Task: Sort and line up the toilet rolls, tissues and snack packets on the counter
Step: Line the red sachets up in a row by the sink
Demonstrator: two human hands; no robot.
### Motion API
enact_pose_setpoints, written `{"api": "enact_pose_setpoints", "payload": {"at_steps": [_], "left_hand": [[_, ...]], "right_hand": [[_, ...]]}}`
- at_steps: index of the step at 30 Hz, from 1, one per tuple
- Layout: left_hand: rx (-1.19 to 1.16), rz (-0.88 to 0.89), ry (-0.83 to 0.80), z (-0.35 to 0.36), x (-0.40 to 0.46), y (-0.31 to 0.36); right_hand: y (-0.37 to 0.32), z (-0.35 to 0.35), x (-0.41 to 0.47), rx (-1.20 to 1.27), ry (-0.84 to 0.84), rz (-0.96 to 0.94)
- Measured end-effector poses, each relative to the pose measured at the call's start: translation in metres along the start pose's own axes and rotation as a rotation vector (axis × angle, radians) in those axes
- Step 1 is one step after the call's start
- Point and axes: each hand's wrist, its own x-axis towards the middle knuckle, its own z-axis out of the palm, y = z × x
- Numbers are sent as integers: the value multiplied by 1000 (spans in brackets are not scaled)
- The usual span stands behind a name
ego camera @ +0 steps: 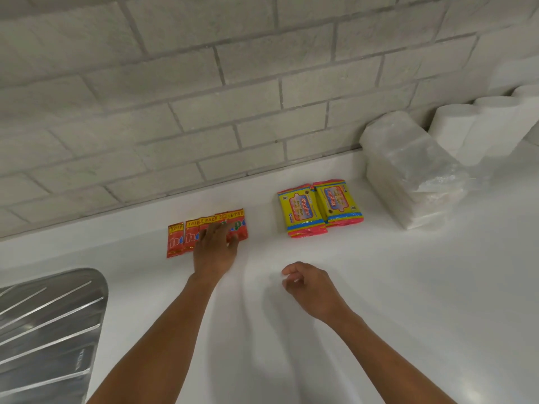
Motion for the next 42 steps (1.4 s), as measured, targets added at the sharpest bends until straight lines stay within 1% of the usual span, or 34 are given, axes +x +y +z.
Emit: {"api": "enact_pose_setpoints", "payload": {"at_steps": [4, 7, 11, 15, 21, 23, 29, 34, 37, 42], "left_hand": [[22, -20, 27, -16, -10, -32], [22, -57, 46, -28, -16, -53], [49, -137, -26, -40, -18, -76], [86, -157, -117, -41, -13, -96], [130, -134, -176, -35, -11, -103], [156, -140, -220, -32, -11, -103], [249, -100, -302, -31, -13, -104], [287, -80, -307, -29, -17, -99], [309, -56, -271, -26, -19, -97], [318, -9, -259, -20, -20, -96]], "right_hand": [[-27, 16, 22, -68, -48, -83], [-46, 28, 44, -173, -66, -136], [-66, 43, 72, -355, -108, -194], [-77, 59, 99, -478, -145, -230], [-84, 82, 125, -660, -169, -226], [-83, 86, 129, -704, -176, -207], [-78, 93, 129, -856, -254, -206], [-76, 98, 122, -903, -221, -261], [-77, 102, 120, -899, -242, -317], [-76, 103, 124, -899, -265, -327]]}}
